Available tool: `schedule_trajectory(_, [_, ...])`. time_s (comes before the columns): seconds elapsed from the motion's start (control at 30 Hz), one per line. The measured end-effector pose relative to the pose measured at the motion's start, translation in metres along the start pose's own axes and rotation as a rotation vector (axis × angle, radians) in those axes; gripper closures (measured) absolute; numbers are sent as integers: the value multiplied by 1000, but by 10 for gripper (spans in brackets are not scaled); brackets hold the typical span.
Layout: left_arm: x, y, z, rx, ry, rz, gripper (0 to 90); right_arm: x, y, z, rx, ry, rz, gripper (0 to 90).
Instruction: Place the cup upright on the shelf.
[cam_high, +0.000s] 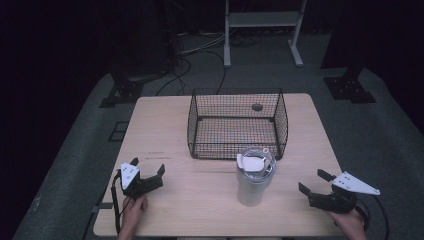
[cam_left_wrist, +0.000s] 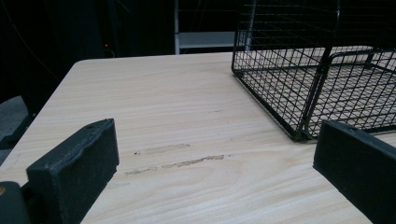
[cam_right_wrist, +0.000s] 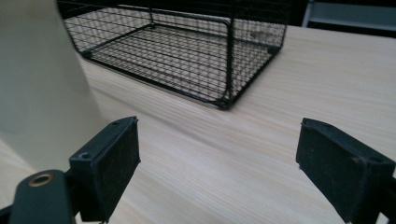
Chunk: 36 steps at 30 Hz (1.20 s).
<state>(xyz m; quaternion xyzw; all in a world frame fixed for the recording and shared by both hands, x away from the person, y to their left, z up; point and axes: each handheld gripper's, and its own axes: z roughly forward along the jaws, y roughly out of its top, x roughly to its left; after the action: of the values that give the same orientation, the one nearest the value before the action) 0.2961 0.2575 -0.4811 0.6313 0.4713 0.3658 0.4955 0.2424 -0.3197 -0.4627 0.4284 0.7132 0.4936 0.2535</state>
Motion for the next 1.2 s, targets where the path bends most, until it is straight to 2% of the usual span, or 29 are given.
schedule_trajectory(0.43, [0, 0, 0, -5, -8, 0, 0, 17, 15, -8, -12, 82, -79, 126])
schedule_trajectory(0.5, [0, 0, 0, -6, -7, 0, 0, 21, 19, -8, -6, 110, -91, 125])
schedule_trajectory(0.67, [0, 0, -1, -7, -9, 1, 0, 34, 29, -5, 1, 147, -141, 126])
schedule_trajectory(0.97, [1, 0, -1, -7, -11, 1, 0, 49, 35, 1, 9, 203, -165, 125])
schedule_trajectory(1.2, [0, 0, -1, -7, -14, 4, 0, 66, 43, 8, -3, 283, -191, 114])
